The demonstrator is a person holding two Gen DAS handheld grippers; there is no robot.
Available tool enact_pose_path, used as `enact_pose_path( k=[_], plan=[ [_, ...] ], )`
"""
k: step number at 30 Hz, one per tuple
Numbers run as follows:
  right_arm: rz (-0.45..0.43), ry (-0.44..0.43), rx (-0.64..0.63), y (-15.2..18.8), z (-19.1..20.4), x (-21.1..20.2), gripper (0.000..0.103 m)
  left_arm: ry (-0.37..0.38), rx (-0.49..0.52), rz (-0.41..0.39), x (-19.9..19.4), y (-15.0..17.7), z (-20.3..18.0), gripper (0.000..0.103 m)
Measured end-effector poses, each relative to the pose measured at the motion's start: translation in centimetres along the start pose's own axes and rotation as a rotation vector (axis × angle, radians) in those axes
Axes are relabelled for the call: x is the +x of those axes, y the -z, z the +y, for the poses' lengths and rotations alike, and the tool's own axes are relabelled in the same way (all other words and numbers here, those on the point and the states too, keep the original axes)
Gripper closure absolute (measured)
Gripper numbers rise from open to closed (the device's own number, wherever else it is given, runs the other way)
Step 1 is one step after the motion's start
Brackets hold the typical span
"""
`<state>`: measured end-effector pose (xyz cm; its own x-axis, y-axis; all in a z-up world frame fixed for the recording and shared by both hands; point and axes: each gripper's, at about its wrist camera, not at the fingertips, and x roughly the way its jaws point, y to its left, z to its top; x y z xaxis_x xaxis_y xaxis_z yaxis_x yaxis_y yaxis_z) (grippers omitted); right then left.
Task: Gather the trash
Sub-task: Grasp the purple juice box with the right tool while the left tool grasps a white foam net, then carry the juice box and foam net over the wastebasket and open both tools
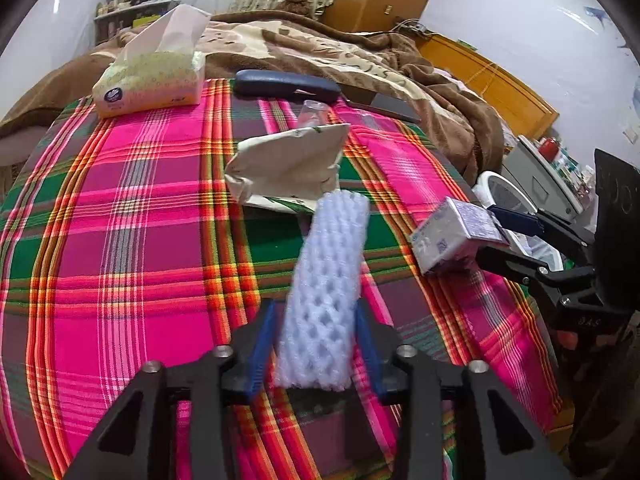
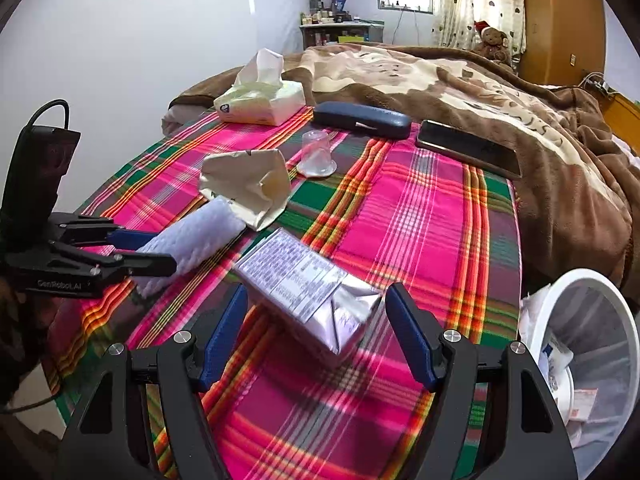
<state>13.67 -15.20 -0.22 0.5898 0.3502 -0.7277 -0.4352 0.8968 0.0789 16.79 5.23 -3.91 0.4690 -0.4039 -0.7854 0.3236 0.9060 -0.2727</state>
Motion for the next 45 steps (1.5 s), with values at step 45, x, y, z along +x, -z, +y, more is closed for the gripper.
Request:
enact_pose_path(
  k=[45],
  plan=[
    [-0.118, 0.017, 0.254, 2.7, 0.3, -2.8, 0.062, -0.051, 0.032, -0.083, -1.4, 0.0, -5.5, 0.072]
  ],
)
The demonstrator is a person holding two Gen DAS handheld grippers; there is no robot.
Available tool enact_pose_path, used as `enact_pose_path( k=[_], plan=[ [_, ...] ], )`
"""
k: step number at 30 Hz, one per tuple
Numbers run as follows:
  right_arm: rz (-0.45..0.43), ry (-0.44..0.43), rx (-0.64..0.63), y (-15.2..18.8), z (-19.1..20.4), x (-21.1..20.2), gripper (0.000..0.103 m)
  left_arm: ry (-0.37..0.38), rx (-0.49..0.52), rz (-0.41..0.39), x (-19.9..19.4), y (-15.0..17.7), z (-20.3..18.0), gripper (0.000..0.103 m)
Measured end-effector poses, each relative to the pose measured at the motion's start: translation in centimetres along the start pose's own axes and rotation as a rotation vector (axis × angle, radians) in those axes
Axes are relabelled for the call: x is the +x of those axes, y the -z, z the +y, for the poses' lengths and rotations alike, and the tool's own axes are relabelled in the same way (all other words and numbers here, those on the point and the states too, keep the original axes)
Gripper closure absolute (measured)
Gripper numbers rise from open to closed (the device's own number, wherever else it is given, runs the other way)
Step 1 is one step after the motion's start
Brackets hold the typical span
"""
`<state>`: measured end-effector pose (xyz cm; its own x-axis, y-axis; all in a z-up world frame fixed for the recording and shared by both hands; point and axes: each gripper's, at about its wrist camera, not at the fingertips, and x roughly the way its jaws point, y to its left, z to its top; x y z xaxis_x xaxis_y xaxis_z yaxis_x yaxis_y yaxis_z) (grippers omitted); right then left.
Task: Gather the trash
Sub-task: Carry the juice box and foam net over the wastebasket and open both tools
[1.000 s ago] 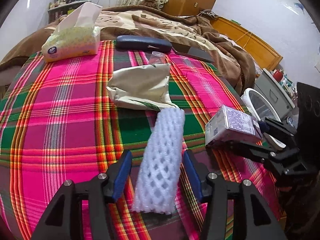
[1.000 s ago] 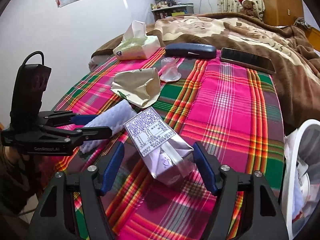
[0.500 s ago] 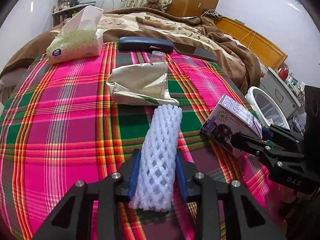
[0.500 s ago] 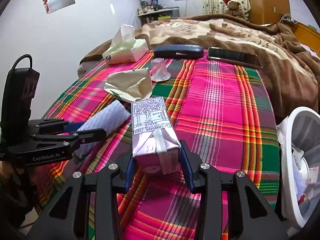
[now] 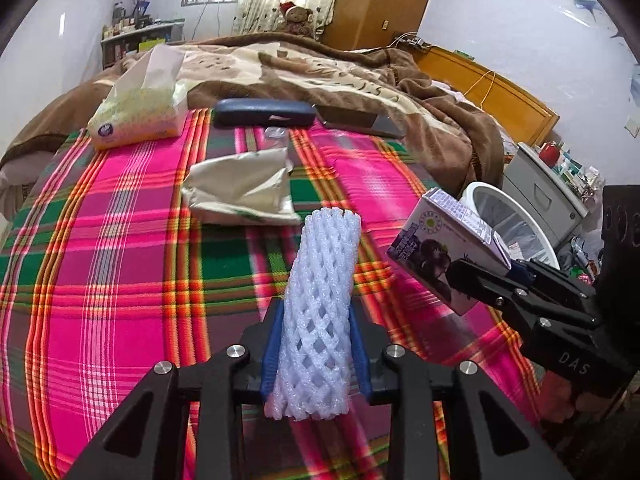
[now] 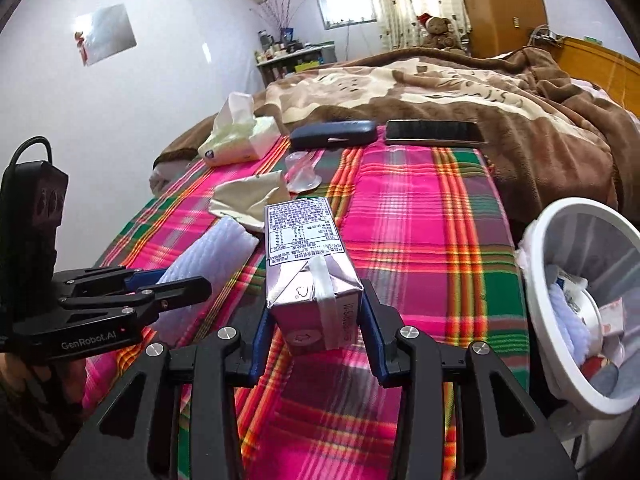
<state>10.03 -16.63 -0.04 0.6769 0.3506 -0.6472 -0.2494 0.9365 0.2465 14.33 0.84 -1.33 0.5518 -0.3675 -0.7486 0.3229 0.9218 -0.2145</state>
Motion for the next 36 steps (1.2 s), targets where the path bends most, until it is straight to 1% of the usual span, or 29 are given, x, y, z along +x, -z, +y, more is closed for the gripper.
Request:
enact_pose_path(
  k=[6, 11, 17, 23, 31, 36],
  plan=[
    [-0.031, 0.023, 0.052, 0.3, -1.8, -1.5, 0.062, 0.016, 0.026, -0.032, -0.9, -0.7, -2.2, 0.072],
    [-0.06, 0.056, 0.099, 0.1, -3.9, -3.3, 0.062, 0.031, 0.057, -0.043, -1.1, -1.1, -4.4, 0.072],
    [-0.103, 0.121, 0.147, 0.1, -6.7, -5.6, 0.062, 0.075, 0.098, -0.061, -1.0, -2.2, -7.6, 0.072],
    [-0.134, 0.174, 0.196, 0.6, -9.2, -7.5, 0.062, 0.12, 0.15, -0.067, -0.2, -3.3, -11.5, 0.072],
    [-0.152, 0.25, 0.246, 1.0, -12.2, -9.1, 0.062, 0.18, 0.201, -0.05, 1.7, -4.3, -16.1, 0.072],
    [-0.152, 0.329, 0.279, 1.3, -14.5, -9.8, 0.062, 0.219, 0.227, -0.042, 3.0, -5.3, -18.8, 0.072]
  ],
)
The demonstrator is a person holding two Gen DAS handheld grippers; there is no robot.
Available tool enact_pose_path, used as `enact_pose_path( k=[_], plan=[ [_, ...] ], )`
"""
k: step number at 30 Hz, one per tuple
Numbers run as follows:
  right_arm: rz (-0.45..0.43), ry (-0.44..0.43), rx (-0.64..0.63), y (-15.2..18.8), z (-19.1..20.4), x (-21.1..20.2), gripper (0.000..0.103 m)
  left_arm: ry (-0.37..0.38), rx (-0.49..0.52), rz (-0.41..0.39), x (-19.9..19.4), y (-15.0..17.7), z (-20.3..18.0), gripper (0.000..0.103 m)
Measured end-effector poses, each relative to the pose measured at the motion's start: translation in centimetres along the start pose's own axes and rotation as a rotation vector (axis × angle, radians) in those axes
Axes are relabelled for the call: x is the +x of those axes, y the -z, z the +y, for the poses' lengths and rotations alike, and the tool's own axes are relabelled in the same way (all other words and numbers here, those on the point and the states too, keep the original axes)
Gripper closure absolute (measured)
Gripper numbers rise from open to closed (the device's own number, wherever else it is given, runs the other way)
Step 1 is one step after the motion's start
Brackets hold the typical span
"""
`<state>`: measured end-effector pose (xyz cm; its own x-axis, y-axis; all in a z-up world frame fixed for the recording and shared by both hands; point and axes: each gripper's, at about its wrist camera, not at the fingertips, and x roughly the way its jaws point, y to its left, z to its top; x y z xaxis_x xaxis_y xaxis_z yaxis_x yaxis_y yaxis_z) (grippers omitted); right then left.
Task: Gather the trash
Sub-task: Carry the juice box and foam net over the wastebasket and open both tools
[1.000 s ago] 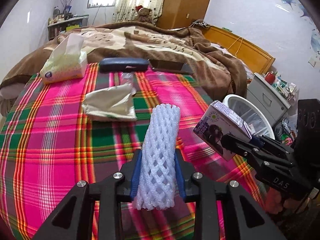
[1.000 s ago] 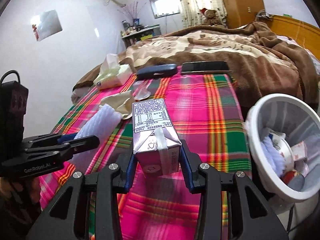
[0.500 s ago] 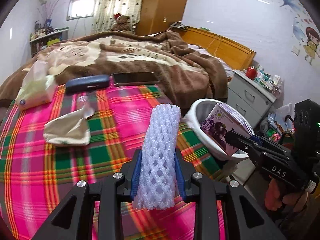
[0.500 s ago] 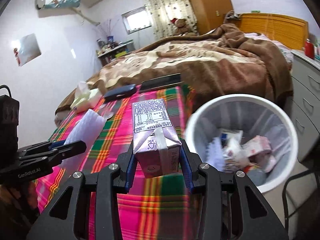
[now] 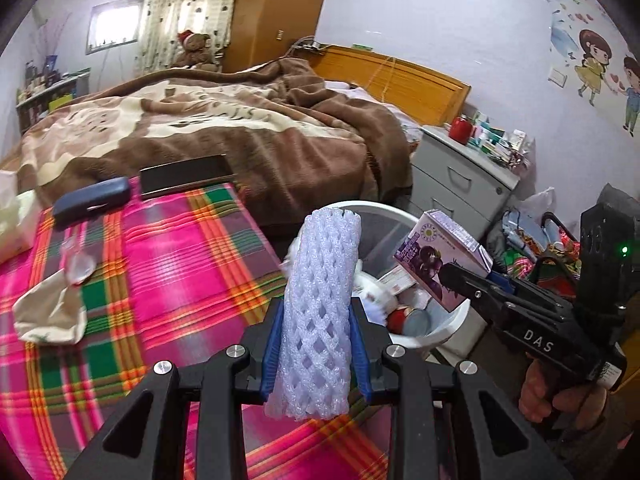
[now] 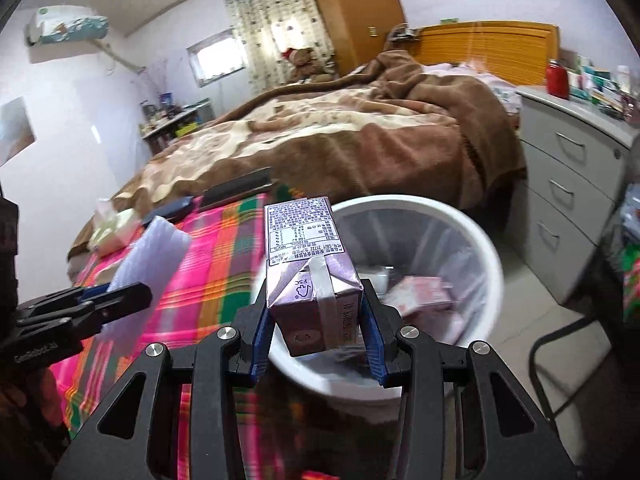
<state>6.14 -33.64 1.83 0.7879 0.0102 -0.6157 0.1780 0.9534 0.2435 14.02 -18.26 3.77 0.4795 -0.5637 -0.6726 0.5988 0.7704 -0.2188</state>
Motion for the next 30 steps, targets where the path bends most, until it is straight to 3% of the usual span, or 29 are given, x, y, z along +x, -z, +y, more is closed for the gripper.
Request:
enact_pose_path(
  k=[7, 17, 20, 24, 28, 30],
  plan=[
    [0.011, 0.1, -0.009, -0.3, -2.2, 0.9, 0.062, 0.044, 0.017, 0.035, 3.5, -1.3, -2.3, 0.072],
    [0.061, 0.153, 0.022, -0.1, -4.6, 1.9, 0.061, 0.03, 0.054, 0.081, 7.7, -1.7, -4.8, 0.072],
    [0.071, 0.172, 0.028, 0.1, -4.9, 2.1, 0.061, 0.057, 0.037, 0.091, 8.4, -1.7, -4.9, 0.071],
    [0.081, 0.165, 0.03, 0.1, -5.0, 2.1, 0.061, 0.043, 0.057, 0.082, 8.6, -1.9, -5.3, 0.055],
    [0.089, 0.179, 0.015, 0.1, -4.8, 2.0, 0.049, 0.038, 0.043, 0.078, 8.6, -1.9, -5.1, 0.046],
    [0.075, 0.175, 0.02, 0.1, -4.7, 1.5, 0.048, 0.026, 0.041, 0.075, 8.3, -1.9, -5.0, 0.046]
  ],
)
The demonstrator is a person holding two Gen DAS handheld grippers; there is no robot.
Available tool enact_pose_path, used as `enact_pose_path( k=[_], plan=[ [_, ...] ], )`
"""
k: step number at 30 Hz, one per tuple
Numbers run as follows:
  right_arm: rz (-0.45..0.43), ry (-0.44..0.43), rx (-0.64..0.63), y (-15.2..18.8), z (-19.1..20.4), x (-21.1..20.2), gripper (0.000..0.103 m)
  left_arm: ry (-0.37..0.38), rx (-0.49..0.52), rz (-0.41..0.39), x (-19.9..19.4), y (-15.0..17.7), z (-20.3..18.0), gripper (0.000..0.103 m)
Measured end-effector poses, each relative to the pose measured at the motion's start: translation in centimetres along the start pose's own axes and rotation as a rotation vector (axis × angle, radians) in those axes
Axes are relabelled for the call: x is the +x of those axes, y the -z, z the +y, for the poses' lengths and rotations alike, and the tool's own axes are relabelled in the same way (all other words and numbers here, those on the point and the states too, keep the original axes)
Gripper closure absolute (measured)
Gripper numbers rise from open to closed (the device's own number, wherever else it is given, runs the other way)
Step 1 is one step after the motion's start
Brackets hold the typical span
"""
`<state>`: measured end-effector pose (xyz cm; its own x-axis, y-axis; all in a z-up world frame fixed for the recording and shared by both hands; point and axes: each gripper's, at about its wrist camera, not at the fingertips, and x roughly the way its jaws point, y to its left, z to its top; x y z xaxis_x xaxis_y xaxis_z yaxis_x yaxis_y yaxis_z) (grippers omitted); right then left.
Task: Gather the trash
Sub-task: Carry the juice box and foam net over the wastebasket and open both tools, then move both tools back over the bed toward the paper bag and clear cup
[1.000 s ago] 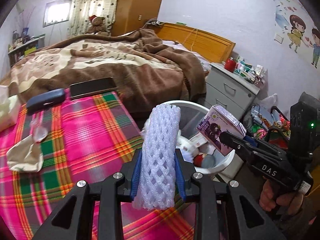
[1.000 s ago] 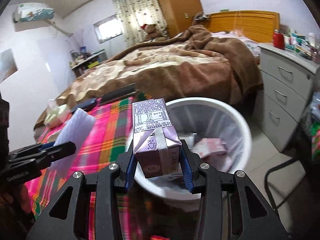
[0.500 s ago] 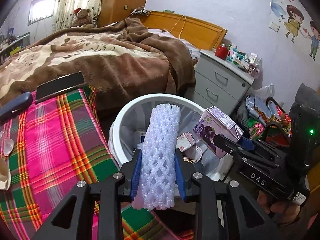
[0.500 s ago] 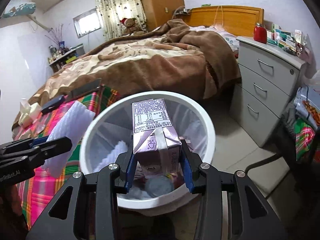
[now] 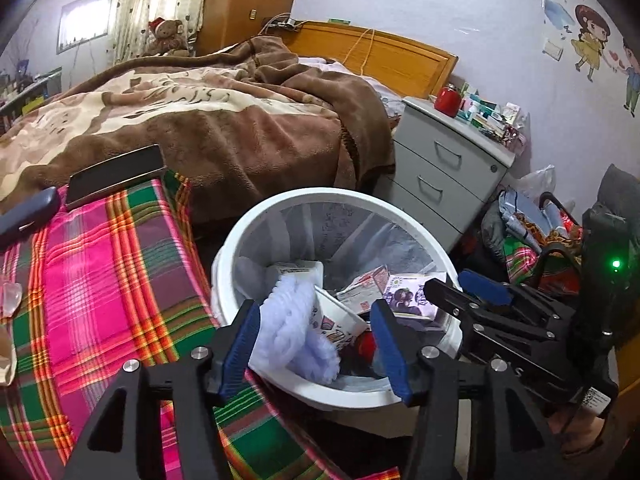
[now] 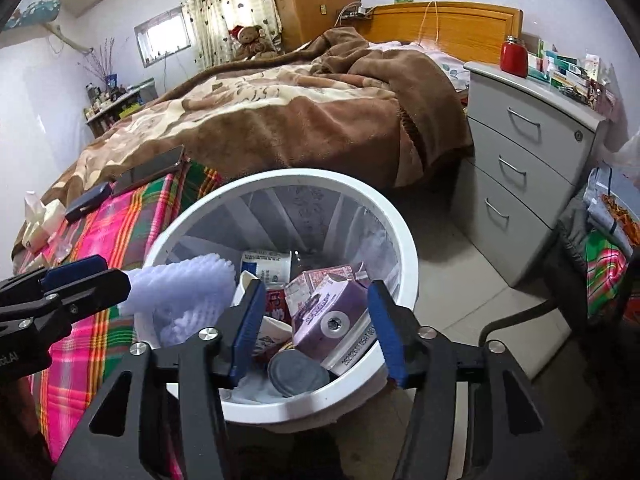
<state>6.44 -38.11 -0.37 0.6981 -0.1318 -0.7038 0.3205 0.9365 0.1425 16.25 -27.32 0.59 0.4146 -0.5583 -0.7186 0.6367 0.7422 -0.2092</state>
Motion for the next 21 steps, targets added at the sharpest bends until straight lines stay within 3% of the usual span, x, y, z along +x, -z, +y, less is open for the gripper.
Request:
enact_pose_path(
  k=[21],
  plan=[
    [-0.049, -0.06, -0.029, 0.2, 3.8, -1.9, 0.048, -0.051, -0.073, -0.067, -5.9, 2.7, 3.8, 0.046]
  ],
)
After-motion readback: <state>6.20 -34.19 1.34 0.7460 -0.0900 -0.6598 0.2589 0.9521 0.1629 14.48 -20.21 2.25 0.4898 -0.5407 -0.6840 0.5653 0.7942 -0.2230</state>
